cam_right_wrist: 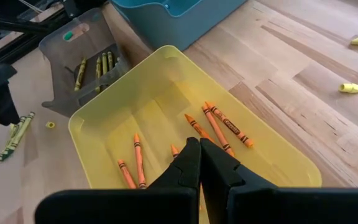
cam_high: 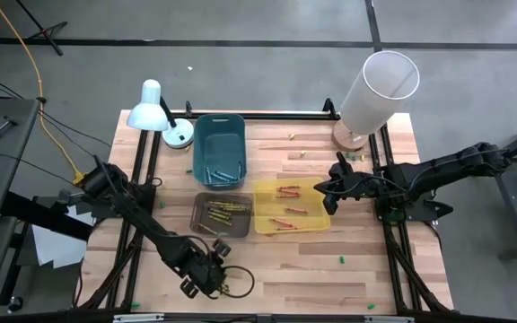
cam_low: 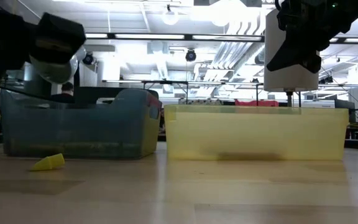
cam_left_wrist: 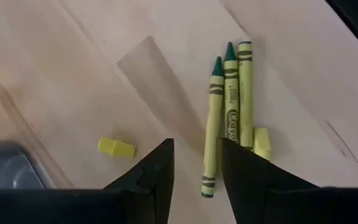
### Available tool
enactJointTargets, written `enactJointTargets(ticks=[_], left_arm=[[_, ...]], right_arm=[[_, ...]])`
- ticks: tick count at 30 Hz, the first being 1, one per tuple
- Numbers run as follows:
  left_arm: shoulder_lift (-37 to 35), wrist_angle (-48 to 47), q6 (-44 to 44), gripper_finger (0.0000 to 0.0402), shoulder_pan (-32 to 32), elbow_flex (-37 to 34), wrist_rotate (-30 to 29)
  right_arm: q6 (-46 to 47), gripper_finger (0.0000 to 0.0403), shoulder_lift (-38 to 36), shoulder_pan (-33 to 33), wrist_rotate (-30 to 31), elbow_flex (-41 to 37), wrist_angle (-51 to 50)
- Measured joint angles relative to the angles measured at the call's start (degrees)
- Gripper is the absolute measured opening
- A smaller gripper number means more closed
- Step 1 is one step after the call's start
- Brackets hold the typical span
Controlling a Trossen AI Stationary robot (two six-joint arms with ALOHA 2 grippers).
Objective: Sort crayons
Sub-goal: Put the green crayon into the black bin
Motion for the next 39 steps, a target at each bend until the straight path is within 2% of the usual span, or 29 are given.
enactJointTargets(ticks=[28, 32, 36, 39], left_arm=[[4.6, 1.0, -1.7, 0.0116, 2.2, -0.8, 3.8], [4.5, 1.0, -2.1, 0.0084, 3.0, -1.4, 4.0], [4.6, 0.7, -2.2, 0.0018, 3.9, -1.5, 3.9], [4.6, 0.5, -3.3, 0.0009, 4.4, -1.5, 4.2]], right_arm=[[0.0, 0.0, 0.0, 0.0, 0.0, 0.0, -0.1], [0.1, 0.0, 0.0, 0.0, 0.0, 0.0, -0.1], [1.4, 0.0, 0.0, 0.0, 0.0, 0.0, 0.0], [1.4, 0.0, 0.0, 0.0, 0.0, 0.0, -0.1]])
